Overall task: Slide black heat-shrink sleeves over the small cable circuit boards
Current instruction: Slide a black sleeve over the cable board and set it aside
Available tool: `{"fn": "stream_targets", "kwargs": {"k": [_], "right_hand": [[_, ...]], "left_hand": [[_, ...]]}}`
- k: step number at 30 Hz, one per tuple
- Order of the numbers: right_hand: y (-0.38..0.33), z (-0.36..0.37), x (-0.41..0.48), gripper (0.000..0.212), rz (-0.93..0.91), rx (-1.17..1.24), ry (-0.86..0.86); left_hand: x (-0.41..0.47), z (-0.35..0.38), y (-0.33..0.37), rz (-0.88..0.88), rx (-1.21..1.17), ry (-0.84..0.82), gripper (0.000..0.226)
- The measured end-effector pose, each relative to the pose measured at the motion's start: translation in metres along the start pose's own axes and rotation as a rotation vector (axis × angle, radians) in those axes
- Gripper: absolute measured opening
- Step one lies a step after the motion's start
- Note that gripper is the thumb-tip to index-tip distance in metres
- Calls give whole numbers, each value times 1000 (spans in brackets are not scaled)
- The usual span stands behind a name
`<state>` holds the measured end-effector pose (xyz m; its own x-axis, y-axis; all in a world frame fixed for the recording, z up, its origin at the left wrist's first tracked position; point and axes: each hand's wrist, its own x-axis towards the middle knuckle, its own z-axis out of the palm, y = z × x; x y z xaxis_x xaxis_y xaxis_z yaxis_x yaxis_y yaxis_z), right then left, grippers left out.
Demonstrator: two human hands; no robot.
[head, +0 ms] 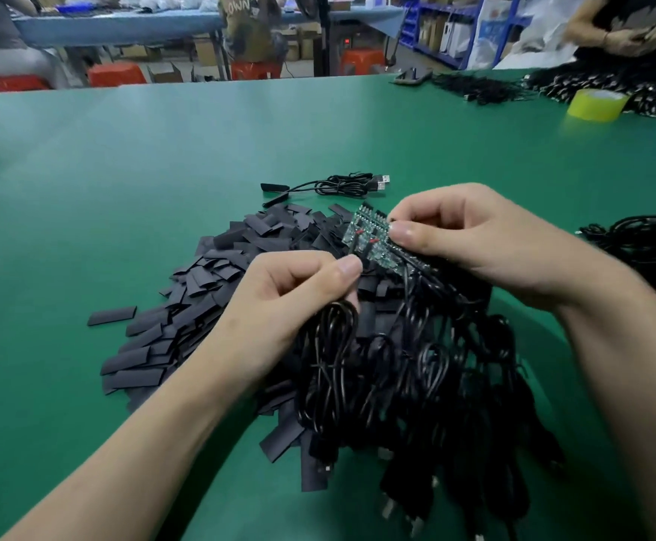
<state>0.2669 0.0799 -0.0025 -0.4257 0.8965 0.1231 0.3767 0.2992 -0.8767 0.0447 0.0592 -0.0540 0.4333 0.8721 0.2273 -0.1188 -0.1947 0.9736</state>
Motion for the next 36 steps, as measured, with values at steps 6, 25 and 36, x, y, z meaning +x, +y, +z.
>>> {"fn": "stream_targets", "kwargs": {"k": [6,25,36], "right_hand": [[-25,-44,-3,22,78,-232,-251],[28,16,4,13,26,-166,-121],[36,19,5,13,-59,-36,-169]], "left_hand": [[1,-1,3,-6,27,-63,36],[9,0,-14,-102,260,130,29],[11,-4,-12,-124,112,62,13]]}}
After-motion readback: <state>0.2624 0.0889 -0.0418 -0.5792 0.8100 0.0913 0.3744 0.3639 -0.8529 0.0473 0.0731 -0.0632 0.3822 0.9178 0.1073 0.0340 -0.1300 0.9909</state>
